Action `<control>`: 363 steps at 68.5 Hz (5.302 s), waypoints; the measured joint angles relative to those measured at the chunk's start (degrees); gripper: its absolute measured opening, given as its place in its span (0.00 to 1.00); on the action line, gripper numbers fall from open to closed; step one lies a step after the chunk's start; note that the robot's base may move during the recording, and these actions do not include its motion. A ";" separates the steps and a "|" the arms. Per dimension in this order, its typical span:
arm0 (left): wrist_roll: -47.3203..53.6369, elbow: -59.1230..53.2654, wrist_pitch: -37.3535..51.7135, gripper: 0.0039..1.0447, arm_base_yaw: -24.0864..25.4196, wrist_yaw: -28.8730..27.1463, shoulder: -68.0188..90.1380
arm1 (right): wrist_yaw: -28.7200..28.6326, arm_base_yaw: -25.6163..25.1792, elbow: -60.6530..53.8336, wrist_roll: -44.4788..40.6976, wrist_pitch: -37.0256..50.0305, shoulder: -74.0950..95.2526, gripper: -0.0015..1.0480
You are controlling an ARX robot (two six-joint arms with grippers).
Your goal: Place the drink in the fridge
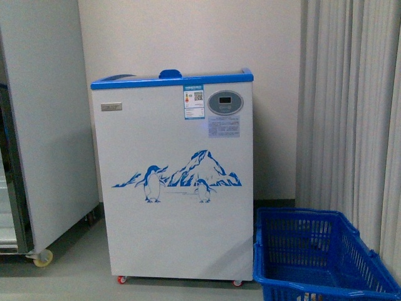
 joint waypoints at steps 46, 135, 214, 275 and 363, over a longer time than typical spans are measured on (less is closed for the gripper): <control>0.00 0.00 0.00 0.92 0.00 0.00 0.00 | 0.00 0.00 0.00 0.00 0.00 0.00 0.93; 0.00 0.00 0.00 0.92 0.00 -0.02 0.00 | 0.00 0.00 0.00 0.00 0.00 0.00 0.93; 0.00 0.00 0.00 0.92 0.00 0.00 0.00 | 6.47 -15.41 21.00 33.40 11.61 91.78 0.93; 0.00 0.00 0.00 0.92 0.00 0.00 0.00 | 5.16 -8.48 54.25 40.87 19.78 150.29 0.93; 0.00 0.00 0.00 0.92 0.00 0.00 0.00 | 6.32 -7.02 61.20 31.12 21.14 161.57 0.46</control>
